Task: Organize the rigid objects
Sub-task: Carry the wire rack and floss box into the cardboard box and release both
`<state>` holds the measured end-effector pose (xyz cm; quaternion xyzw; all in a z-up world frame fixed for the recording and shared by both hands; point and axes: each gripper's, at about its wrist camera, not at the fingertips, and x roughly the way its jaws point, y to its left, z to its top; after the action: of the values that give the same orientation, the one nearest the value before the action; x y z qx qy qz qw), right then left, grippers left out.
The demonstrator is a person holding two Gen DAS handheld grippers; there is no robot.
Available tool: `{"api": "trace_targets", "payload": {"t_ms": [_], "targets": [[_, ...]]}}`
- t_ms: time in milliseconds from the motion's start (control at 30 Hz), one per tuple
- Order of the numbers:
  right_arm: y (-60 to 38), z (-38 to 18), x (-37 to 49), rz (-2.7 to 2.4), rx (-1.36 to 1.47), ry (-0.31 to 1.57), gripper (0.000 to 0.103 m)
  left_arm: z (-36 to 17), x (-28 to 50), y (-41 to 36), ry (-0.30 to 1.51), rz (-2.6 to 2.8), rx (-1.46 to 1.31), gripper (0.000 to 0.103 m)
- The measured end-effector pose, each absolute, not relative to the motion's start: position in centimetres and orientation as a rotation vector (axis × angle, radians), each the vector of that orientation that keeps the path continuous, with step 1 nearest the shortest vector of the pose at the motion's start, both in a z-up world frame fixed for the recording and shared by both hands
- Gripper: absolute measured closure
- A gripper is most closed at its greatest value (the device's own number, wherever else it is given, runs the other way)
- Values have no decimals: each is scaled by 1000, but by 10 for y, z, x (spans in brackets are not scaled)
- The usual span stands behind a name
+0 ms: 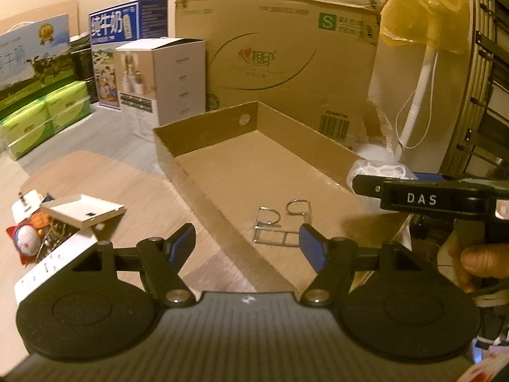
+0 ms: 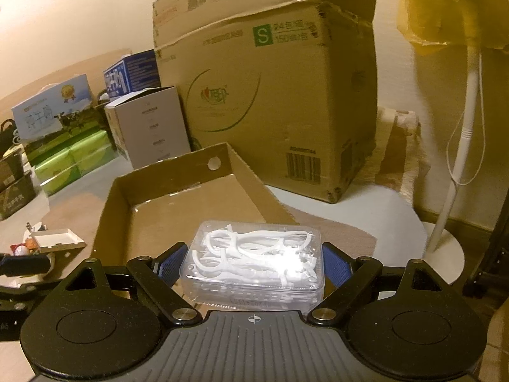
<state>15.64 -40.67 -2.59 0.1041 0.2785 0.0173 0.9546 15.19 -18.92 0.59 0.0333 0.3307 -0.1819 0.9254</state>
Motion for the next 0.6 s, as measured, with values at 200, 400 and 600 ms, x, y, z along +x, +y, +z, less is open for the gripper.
{"api": "trace_targets", "payload": {"t_ms": [200, 400, 600], "targets": [[-401, -25, 155, 43, 211, 574, 14, 6, 139, -173, 680, -322, 67, 28], [-387, -17, 137, 54, 195, 567, 14, 10, 123, -145, 683, -267, 38, 28], [-360, -8, 115, 92, 199, 572, 14, 14, 103, -113, 681, -196, 5, 25]]}}
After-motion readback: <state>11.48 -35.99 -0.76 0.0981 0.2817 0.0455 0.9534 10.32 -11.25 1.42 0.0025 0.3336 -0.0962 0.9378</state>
